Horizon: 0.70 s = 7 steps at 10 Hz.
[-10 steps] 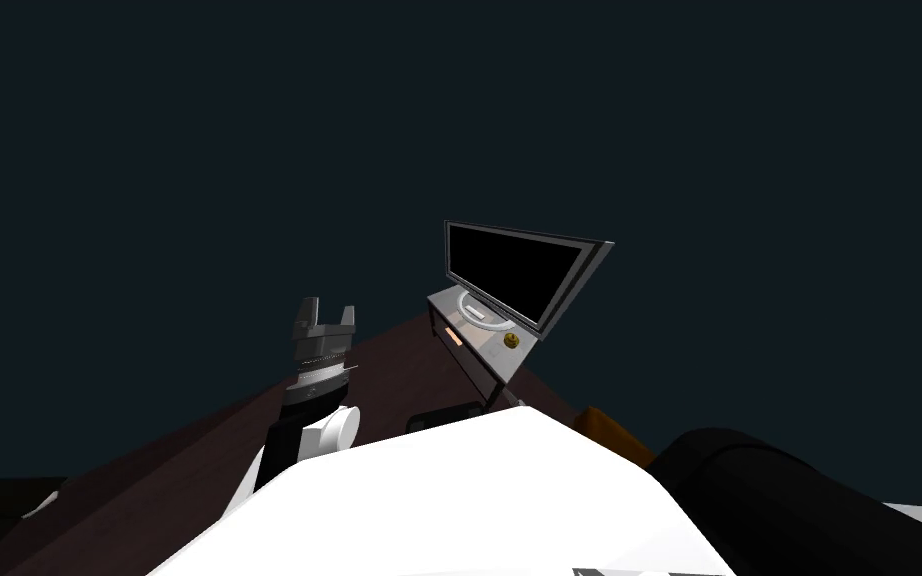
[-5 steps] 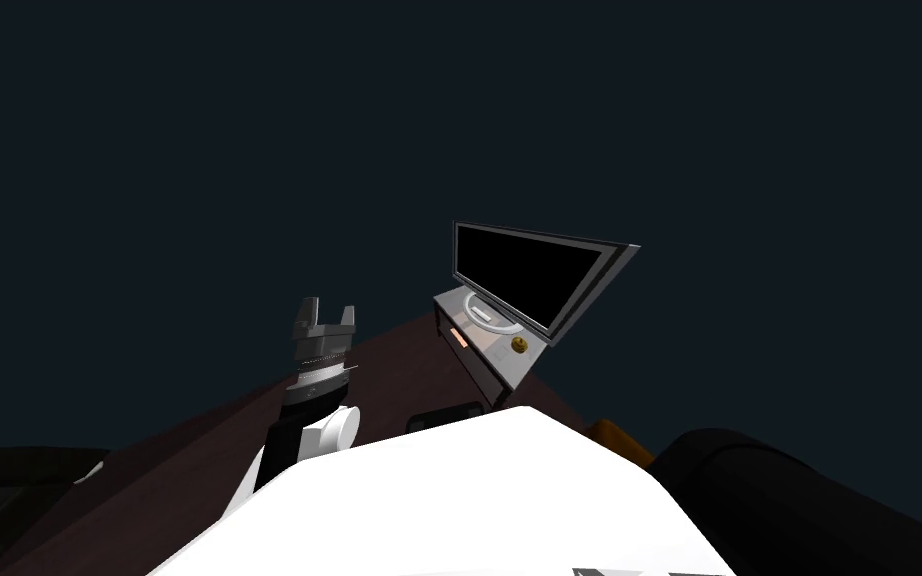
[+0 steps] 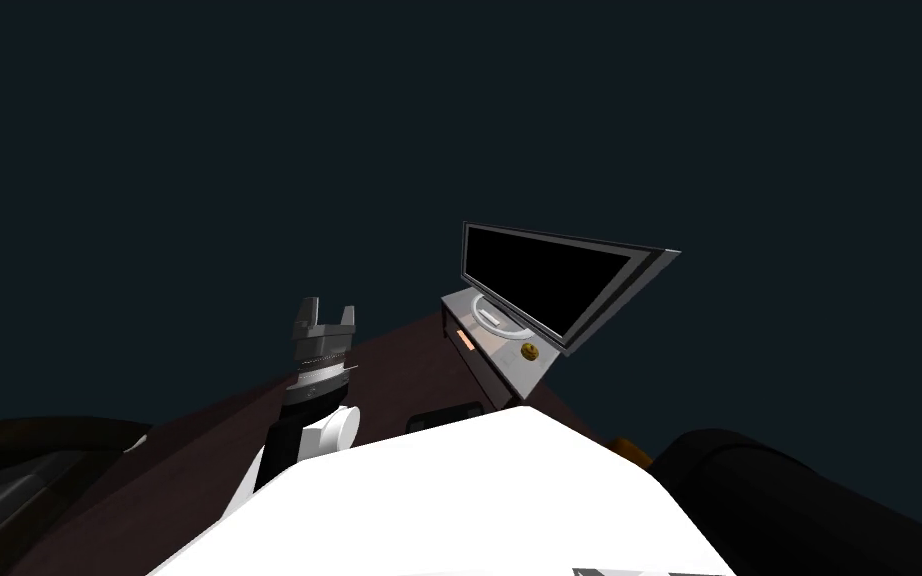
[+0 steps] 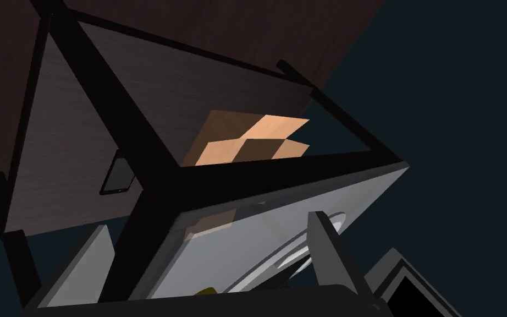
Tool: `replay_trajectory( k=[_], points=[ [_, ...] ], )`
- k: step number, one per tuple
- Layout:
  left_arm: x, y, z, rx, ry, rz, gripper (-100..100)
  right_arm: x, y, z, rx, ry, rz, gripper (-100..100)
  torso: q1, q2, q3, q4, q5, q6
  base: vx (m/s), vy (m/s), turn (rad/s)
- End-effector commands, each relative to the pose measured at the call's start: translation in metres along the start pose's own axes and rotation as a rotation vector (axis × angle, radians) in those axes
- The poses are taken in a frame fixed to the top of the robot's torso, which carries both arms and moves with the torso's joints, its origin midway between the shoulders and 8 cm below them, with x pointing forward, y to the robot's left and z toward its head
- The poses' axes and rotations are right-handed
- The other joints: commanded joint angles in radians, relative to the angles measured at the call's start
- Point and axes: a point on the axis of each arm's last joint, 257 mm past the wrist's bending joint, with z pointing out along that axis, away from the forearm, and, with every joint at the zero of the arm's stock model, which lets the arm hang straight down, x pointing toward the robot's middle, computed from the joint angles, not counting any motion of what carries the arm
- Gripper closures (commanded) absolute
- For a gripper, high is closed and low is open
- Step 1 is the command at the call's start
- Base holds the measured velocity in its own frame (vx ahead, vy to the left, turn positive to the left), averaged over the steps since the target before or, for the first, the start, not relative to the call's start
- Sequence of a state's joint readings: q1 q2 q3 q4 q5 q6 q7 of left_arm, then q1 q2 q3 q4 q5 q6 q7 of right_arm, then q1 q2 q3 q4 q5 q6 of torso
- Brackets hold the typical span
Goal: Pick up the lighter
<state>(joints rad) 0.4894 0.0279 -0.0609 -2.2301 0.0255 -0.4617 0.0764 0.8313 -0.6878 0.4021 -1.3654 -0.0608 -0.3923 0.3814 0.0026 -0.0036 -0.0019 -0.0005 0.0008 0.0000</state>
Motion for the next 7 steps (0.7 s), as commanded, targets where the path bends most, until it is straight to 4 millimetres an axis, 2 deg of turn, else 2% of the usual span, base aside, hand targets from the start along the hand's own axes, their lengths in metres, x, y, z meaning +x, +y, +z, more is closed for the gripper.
replay_trajectory(
  k=[1, 2, 3, 4, 5, 6, 7],
  points=[
    [0.0, 0.0, 0.0, 0.0, 0.0, 0.0, 0, 0.012, -0.03, -0.012, 0.066, 0.035, -0.036, -100, 0.0, 0.0, 0.0, 0.0, 0.0, 0.0, 0.074, 0.038, 0.108],
    [0.0, 0.0, 0.0, 0.0, 0.0, 0.0, 0, 0.021, -0.058, -0.029, 0.122, 0.077, -0.1, -100, 0.0, 0.0, 0.0, 0.0, 0.0, 0.001, 0.084, 0.063, 0.18],
    [0.0, 0.0, 0.0, 0.0, 0.0, 0.0, 0, 0.024, -0.07, -0.034, 0.146, 0.086, -0.1, -100, 0.001, -0.001, -0.001, 0.0, 0.0, 0.0, 0.064, 0.044, 0.108],
    [0.0, 0.0, 0.0, 0.0, 0.0, 0.0, 0, 0.03, -0.096, -0.052, 0.198, 0.127, -0.163, -100, 0.0, 0.0, 0.0, 0.0, 0.0, 0.001, 0.083, 0.04, 0.207],
    [0.0, 0.0, 0.0, 0.0, 0.0, 0.0, 0, 0.033, -0.107, -0.057, 0.222, 0.136, -0.165, -100, 0.0, -0.001, -0.001, 0.0, 0.0, 0.0, 0.088, 0.025, 0.104],
    [0.0, 0.0, 0.0, 0.0, 0.0, 0.0, 0, 0.037, -0.133, -0.077, 0.275, 0.176, -0.219, -100, -0.001, -0.001, -0.001, 0.0, 0.0, 0.001, 0.107, 0.046, 0.187],
    [0.0, 0.0, 0.0, 0.0, 0.0, 0.0, 0, 0.039, -0.142, -0.083, 0.293, 0.184, -0.229, -100, 0.0, -0.002, -0.001, 0.0, 0.0, 0.0, 0.091, 0.034, 0.092]
  ],
)
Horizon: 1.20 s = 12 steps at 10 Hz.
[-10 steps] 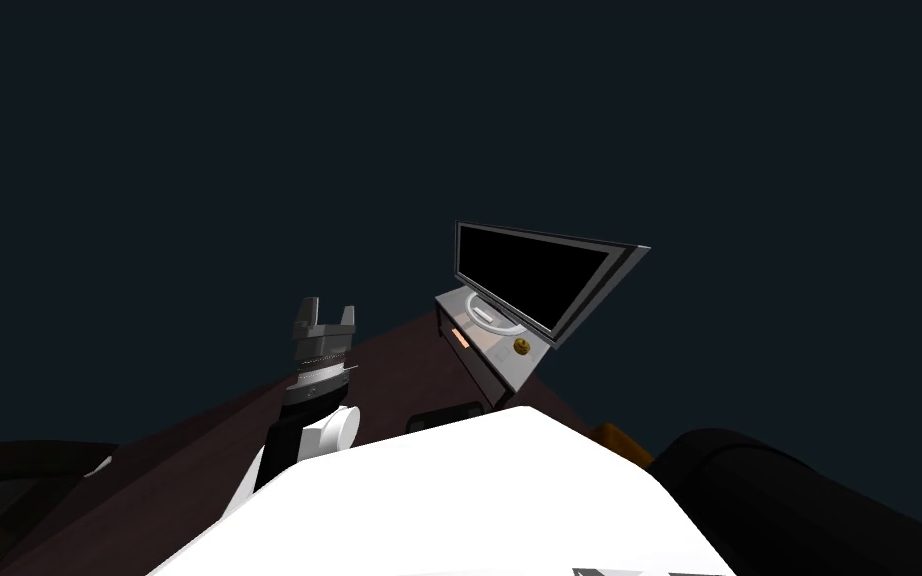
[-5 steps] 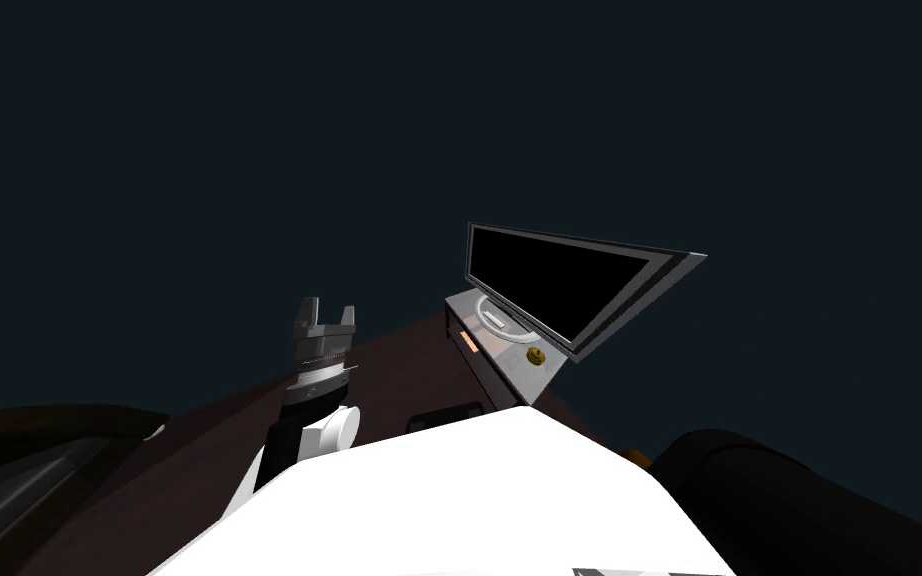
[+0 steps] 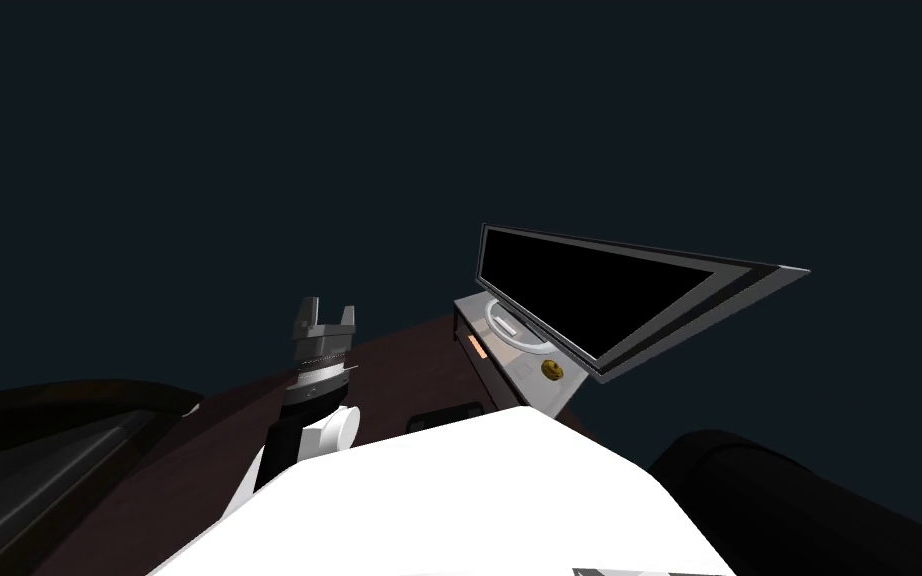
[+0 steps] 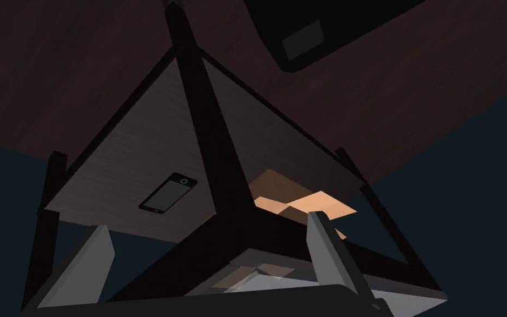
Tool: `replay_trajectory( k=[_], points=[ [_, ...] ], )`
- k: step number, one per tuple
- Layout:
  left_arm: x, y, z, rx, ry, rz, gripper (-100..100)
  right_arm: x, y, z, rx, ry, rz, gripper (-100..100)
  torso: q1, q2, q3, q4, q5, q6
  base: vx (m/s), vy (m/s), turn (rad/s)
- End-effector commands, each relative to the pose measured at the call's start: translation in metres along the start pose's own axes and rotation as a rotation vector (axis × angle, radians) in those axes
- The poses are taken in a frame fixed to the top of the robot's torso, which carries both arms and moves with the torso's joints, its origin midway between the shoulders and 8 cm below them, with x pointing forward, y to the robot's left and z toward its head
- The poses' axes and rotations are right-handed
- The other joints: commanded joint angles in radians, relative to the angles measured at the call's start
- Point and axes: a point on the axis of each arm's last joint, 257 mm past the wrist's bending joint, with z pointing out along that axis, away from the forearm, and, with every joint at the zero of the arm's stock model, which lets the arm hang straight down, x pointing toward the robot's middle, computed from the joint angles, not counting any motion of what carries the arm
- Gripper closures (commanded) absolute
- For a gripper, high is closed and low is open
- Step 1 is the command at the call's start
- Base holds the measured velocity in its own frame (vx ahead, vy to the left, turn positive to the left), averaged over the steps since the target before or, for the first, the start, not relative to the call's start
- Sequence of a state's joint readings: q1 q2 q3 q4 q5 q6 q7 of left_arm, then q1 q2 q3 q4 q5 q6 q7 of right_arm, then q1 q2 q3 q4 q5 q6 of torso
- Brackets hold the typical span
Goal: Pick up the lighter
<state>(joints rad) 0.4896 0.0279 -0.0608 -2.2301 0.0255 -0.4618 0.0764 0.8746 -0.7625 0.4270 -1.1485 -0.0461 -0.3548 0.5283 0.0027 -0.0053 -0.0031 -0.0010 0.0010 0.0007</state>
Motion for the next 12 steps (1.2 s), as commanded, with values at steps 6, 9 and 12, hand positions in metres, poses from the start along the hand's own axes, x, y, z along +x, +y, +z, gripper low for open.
replay_trajectory(
  k=[6, 9, 12],
  points=[
    [0.0, 0.0, 0.0, 0.0, 0.0, 0.0, 0, 0.026, -0.081, -0.035, 0.147, 0.099, -0.138, -100, -0.001, 0.001, 0.001, 0.0, 0.0, 0.0, 0.073, 0.027, 0.093],
    [0.0, 0.0, 0.0, 0.0, 0.0, 0.0, 0, 0.038, -0.132, -0.064, 0.24, 0.167, -0.249, -100, -0.001, 0.0, 0.0, 0.0, 0.0, 0.0, 0.104, 0.023, 0.152],
    [0.0, 0.0, 0.0, 0.0, 0.0, 0.0, 0, 0.044, -0.175, -0.092, 0.32, 0.224, -0.336, -100, 0.0, -0.001, -0.001, 0.0, 0.0, -0.001, 0.13, 0.03, 0.185]
  ],
)
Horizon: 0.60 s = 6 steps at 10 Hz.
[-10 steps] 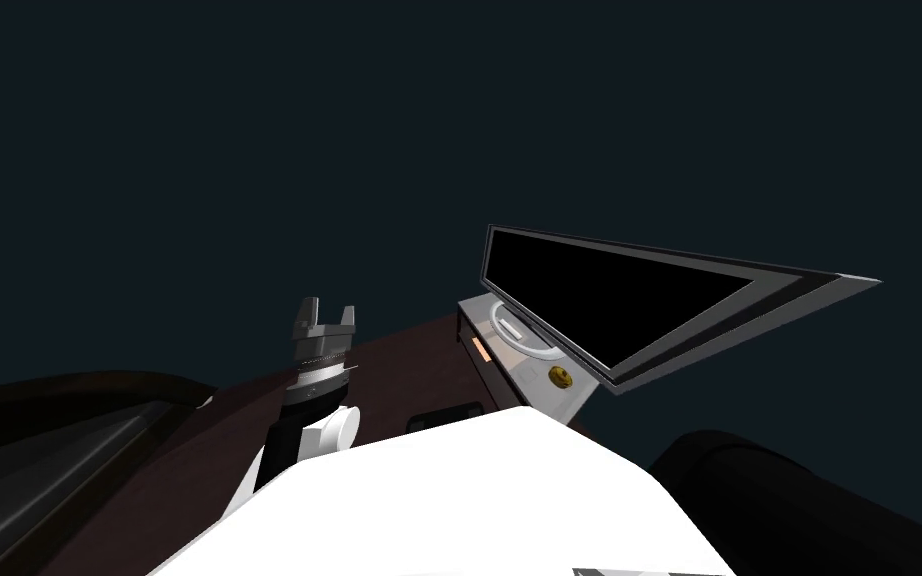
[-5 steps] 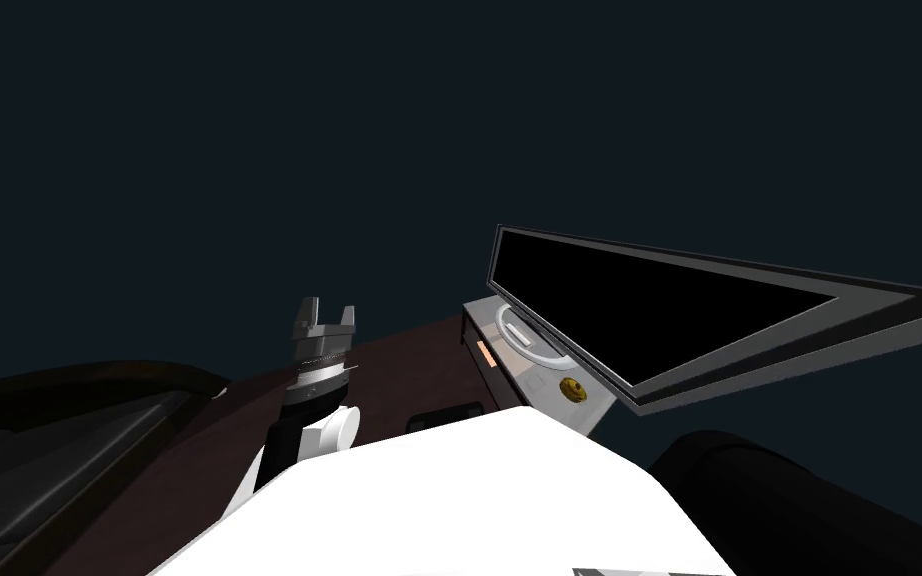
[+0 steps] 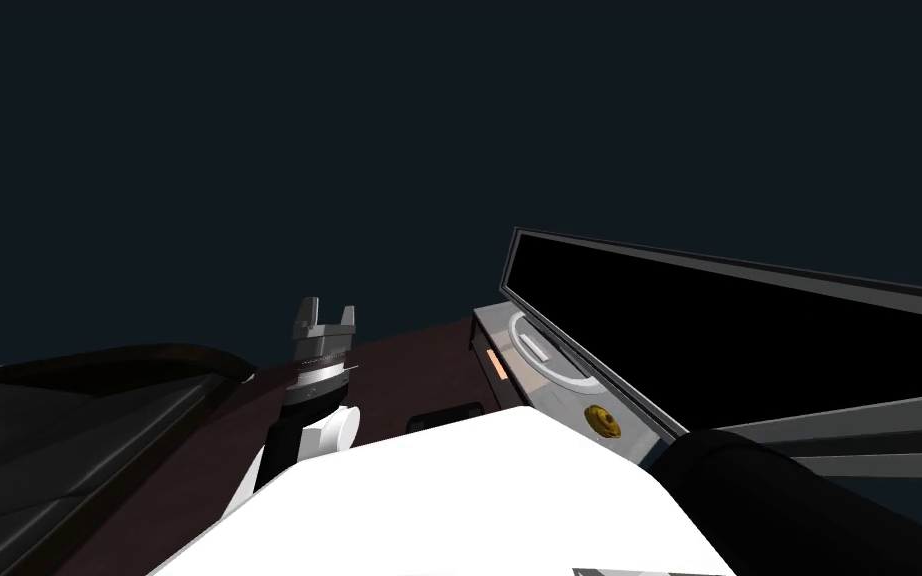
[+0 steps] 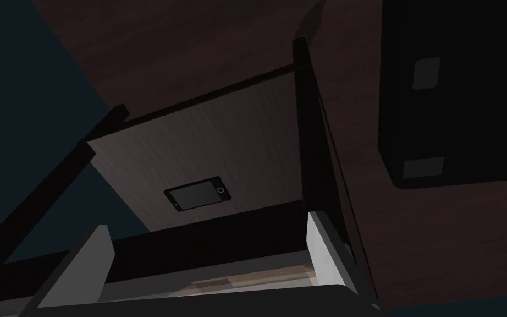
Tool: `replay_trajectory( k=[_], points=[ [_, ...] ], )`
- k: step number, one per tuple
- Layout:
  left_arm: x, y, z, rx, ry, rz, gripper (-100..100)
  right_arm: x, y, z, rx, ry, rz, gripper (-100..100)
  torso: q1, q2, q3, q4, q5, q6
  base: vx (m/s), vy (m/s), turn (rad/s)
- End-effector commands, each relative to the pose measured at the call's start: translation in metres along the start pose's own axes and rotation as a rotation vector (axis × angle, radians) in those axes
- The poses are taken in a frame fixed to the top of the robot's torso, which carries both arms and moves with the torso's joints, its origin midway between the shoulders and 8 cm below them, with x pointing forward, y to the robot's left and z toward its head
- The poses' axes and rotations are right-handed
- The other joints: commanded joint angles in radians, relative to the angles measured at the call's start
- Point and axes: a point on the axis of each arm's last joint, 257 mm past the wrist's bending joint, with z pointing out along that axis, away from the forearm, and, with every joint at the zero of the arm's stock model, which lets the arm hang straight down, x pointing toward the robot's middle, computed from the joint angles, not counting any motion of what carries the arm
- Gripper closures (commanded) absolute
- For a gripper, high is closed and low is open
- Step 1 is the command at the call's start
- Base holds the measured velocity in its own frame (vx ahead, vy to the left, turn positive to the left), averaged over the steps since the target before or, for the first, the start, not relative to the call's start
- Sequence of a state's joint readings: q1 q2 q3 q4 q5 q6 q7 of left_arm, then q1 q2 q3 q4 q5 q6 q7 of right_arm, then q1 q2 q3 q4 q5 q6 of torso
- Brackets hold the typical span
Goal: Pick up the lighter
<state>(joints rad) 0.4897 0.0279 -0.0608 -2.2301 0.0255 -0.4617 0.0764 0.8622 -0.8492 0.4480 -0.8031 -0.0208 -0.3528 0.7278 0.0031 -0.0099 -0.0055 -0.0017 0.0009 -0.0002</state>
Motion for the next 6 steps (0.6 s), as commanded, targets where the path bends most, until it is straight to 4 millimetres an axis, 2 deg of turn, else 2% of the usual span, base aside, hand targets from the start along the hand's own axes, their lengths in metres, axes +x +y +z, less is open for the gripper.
replay_trajectory(
  k=[1, 2, 3, 5, 6],
  points=[
    [0.0, 0.0, 0.0, 0.0, 0.0, 0.0, 0, 0.013, -0.016, -0.009, 0.032, 0.025, -0.041, -100, 0.0, 0.0, 0.0, 0.0, 0.0, 0.0, 0.157, 0.026, 0.068],
    [0.0, 0.0, 0.0, 0.0, 0.0, 0.0, 0, 0.023, -0.035, -0.015, 0.066, 0.05, -0.083, -100, 0.0, 0.001, 0.0, 0.0, 0.0, 0.001, 0.156, 0.023, 0.114],
    [0.0, 0.0, 0.0, 0.0, 0.0, 0.0, 0, 0.023, -0.035, -0.015, 0.066, 0.05, -0.085, -100, 0.0, 0.0, 0.0, 0.0, 0.0, 0.0, 0.112, 0.004, 0.085],
    [0.0, 0.0, 0.0, 0.0, 0.0, 0.0, 0, 0.036, -0.065, -0.026, 0.121, 0.09, -0.152, -100, -0.002, 0.003, 0.001, 0.0, 0.0, 0.0, 0.154, -0.008, 0.175],
    [0.0, 0.0, 0.0, 0.0, 0.0, 0.0, 0, 0.036, -0.065, -0.026, 0.121, 0.09, -0.16, -100, -0.002, -0.001, 0.0, 0.0, 0.0, 0.001, 0.137, 0.003, 0.081]
  ],
)
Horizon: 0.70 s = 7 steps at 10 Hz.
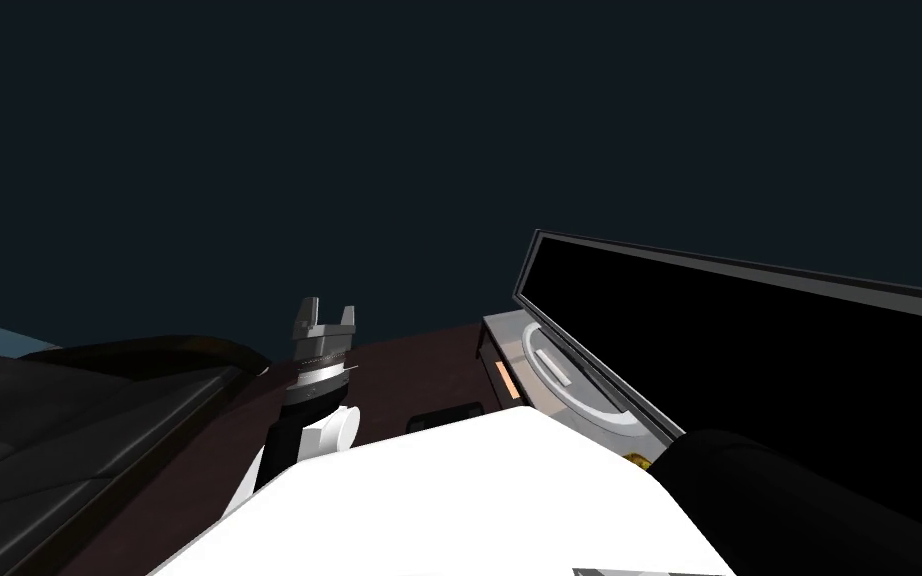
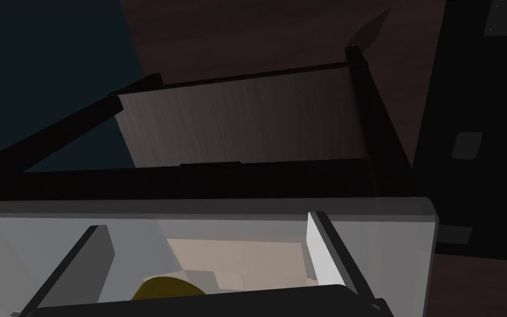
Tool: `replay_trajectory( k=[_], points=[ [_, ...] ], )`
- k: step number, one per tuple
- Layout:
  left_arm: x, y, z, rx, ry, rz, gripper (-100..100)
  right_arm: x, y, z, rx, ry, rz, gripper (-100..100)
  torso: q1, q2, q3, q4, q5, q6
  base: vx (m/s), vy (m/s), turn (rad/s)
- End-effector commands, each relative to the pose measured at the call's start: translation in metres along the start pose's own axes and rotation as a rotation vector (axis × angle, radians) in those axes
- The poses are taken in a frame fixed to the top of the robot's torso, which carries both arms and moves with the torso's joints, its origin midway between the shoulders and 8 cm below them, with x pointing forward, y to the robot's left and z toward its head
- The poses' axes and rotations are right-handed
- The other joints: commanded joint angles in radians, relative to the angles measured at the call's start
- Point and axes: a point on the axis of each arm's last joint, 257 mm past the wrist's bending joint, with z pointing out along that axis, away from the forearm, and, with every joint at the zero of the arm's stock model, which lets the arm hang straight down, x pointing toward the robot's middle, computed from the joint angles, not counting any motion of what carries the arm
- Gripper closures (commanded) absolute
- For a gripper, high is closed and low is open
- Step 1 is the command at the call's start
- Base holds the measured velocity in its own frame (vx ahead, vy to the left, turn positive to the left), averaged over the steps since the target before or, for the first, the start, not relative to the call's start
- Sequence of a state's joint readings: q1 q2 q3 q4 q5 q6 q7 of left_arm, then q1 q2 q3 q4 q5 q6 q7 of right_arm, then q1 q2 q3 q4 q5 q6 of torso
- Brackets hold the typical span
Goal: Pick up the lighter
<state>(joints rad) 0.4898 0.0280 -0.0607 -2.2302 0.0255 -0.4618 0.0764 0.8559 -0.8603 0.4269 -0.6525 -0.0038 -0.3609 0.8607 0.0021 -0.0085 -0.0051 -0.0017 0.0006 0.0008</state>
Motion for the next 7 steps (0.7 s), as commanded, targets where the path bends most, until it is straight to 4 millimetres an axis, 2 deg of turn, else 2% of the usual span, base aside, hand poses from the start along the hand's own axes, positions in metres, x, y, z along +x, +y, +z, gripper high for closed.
replay_trajectory(
  k=[1, 3, 7],
  points=[
    [0.0, 0.0, 0.0, 0.0, 0.0, 0.0, 0, 0.009, -0.012, -0.004, 0.026, 0.02, -0.043, -100, 0.0, 0.0, 0.0, 0.0, 0.0, 0.0, 0.103, 0.019, 0.149],
    [0.0, 0.0, 0.0, 0.0, 0.0, 0.0, 0, 0.017, -0.026, -0.007, 0.056, 0.039, -0.093, -100, 0.0, 0.001, 0.001, 0.0, 0.0, -0.001, 0.162, 0.001, 0.183],
    [0.0, 0.0, 0.0, 0.0, 0.0, 0.0, 0, 0.02, -0.034, -0.006, 0.079, 0.05, -0.145, -100, -0.002, 0.001, 0.001, 0.0, 0.0, 0.0, 0.13, -0.032, 0.102]
  ],
)
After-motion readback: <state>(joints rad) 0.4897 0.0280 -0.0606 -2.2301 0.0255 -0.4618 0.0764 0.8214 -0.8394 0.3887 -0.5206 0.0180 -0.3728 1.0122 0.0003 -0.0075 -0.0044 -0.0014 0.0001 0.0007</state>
